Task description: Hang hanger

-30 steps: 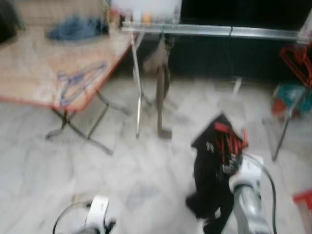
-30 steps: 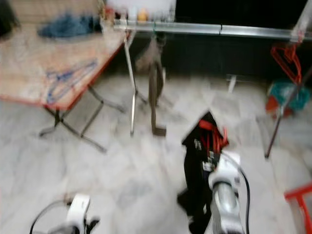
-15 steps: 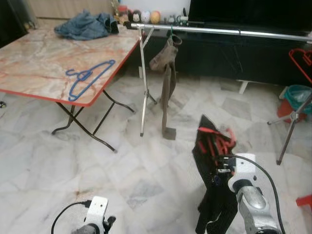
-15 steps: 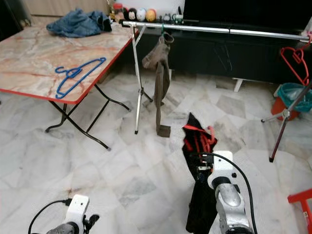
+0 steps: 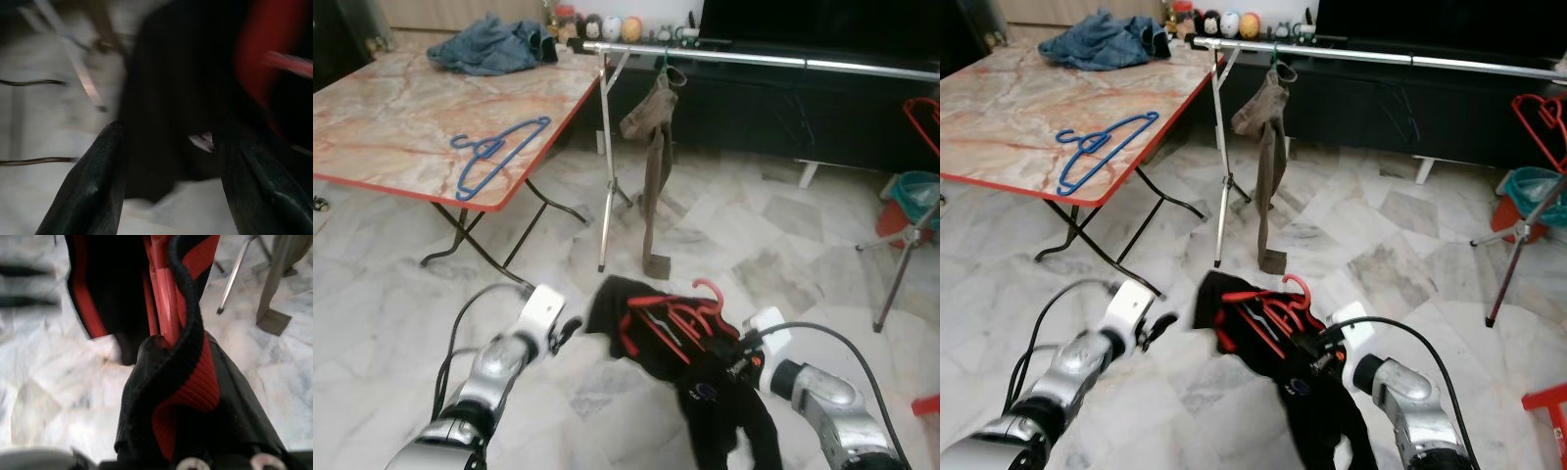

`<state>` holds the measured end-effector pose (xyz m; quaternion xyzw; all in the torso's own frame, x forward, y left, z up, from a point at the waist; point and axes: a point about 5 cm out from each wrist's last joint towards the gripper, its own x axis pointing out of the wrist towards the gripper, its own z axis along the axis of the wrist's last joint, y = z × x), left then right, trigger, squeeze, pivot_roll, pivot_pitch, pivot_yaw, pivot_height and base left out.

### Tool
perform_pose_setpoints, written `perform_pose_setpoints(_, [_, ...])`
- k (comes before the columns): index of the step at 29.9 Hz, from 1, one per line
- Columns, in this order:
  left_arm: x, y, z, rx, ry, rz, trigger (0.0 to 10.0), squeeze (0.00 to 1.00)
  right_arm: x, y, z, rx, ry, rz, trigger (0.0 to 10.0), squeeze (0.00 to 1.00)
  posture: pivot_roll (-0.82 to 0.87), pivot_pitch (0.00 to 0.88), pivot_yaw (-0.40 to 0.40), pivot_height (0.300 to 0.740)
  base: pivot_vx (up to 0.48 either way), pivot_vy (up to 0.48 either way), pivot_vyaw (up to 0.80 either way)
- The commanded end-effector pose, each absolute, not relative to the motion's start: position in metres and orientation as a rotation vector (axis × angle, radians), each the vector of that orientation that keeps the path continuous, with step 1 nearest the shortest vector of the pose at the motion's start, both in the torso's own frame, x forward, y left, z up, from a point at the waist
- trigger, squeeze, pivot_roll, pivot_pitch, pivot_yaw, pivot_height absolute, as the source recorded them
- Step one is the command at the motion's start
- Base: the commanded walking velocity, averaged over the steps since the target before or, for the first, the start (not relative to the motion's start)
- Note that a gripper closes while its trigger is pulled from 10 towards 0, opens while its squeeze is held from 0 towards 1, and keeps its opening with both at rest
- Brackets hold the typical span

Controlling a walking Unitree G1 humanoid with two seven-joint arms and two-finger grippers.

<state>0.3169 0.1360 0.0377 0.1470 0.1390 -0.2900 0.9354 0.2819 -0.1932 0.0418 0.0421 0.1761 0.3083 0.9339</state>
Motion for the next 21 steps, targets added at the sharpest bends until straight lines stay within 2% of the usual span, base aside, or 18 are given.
perform_pose_setpoints(1, [0.312, 0.135, 0.031, 0.3, 0.328, -0.644, 10.0, 0.0, 0.295, -0.191, 0.064, 0.114, 0.259, 0.616, 10.0, 0.0, -0.04, 0.051, 0.016, 0.74, 0.0, 0.0, 0.0])
perform_pose_setpoints(8, [0.318, 0.128, 0.042, 0.237, 0.307, -0.678, 10.0, 0.0, 0.302, -0.184, 0.061, 0.127, 0.277, 0.528, 10.0, 0.0, -0.03, 0.053, 0.018, 0.74, 0.0, 0.0, 0.0])
perform_pose_setpoints(11, [0.317, 0.13, 0.039, 0.219, 0.32, -0.652, 10.0, 0.0, 0.292, -0.171, 0.047, 0.122, 0.369, 0.61, 10.0, 0.0, -0.02, 0.052, 0.015, 0.74, 0.0, 0.0, 0.0])
perform_pose_setpoints(16, [0.312, 0.13, 0.033, 0.218, 0.341, -0.661, 10.0, 0.0, 0.28, -0.173, 0.025, 0.066, 0.525, 0.648, 10.0, 0.0, -0.02, 0.054, 0.012, 0.74, 0.0, 0.0, 0.0])
perform_pose_setpoints(21, [0.31, 0.132, 0.03, 0.215, 0.357, -0.647, 10.0, 0.0, 0.264, -0.167, 0.011, 0.04, 0.63, 0.776, 10.0, 0.0, -0.02, 0.054, 0.012, 0.74, 0.0, 0.0, 0.0])
